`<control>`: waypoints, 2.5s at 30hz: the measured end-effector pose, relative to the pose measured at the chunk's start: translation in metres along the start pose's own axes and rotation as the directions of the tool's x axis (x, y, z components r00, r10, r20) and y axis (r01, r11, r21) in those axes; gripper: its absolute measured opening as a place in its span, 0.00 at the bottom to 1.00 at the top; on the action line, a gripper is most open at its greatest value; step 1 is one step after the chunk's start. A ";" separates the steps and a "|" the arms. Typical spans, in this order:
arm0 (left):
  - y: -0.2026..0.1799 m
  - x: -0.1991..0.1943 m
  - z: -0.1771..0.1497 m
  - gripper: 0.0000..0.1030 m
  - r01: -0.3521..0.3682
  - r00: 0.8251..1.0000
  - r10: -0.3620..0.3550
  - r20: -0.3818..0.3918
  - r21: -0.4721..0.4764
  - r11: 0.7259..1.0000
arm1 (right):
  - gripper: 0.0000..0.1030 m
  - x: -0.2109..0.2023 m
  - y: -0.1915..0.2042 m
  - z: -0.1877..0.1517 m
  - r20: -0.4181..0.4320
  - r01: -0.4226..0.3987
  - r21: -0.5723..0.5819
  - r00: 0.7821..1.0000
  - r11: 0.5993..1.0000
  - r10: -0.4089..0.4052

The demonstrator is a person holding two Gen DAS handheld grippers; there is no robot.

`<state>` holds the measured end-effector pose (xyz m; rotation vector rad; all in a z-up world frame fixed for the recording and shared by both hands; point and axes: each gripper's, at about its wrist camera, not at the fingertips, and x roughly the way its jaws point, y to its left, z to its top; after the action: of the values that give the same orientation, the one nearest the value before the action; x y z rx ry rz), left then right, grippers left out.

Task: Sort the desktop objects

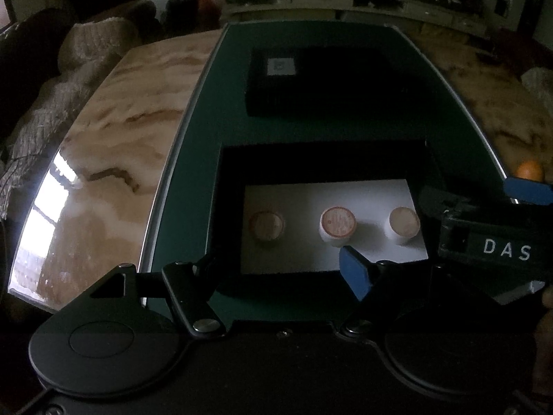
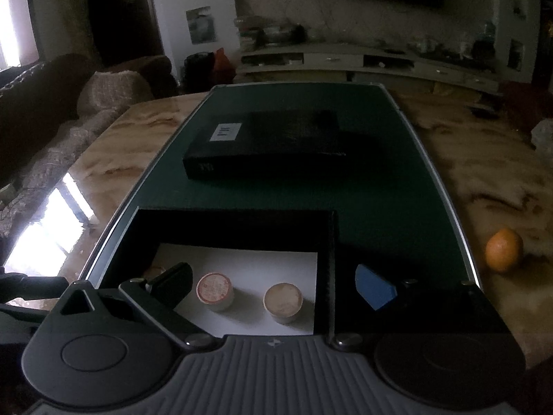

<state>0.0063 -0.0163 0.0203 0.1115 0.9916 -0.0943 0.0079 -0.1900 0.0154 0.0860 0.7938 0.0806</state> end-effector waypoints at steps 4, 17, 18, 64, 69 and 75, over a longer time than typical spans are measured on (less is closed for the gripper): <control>0.001 0.001 0.006 0.70 0.008 1.000 -0.008 0.001 -0.001 1.000 | 1.00 -0.001 -0.007 0.008 0.006 -0.019 0.022 1.000 1.000 0.019; 0.009 0.012 0.034 0.78 0.048 0.999 -0.048 0.003 0.008 0.999 | 1.00 0.012 -0.038 0.038 0.005 -0.103 0.078 0.995 0.992 0.103; 0.009 0.014 0.037 0.80 0.044 0.999 -0.044 0.002 0.013 0.999 | 1.00 0.014 -0.040 0.040 0.005 -0.104 0.081 0.995 0.991 0.104; 0.073 0.183 0.226 0.98 0.060 0.996 -0.061 -0.064 -0.021 0.998 | 1.00 0.218 -0.126 0.177 -0.146 -0.102 0.108 0.982 0.989 0.118; 0.079 0.212 0.238 0.98 0.063 0.994 -0.067 -0.086 -0.051 0.997 | 1.00 0.246 -0.129 0.184 -0.177 -0.118 0.143 0.974 0.983 0.143; 0.081 0.242 0.246 0.98 0.041 0.993 -0.047 -0.112 -0.062 0.997 | 1.00 0.271 -0.130 0.187 -0.210 -0.116 0.151 0.967 0.982 0.146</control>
<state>0.3522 0.0235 -0.0452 0.0402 1.1099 -0.0993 0.3361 -0.2995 -0.0602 0.2645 1.0156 0.1629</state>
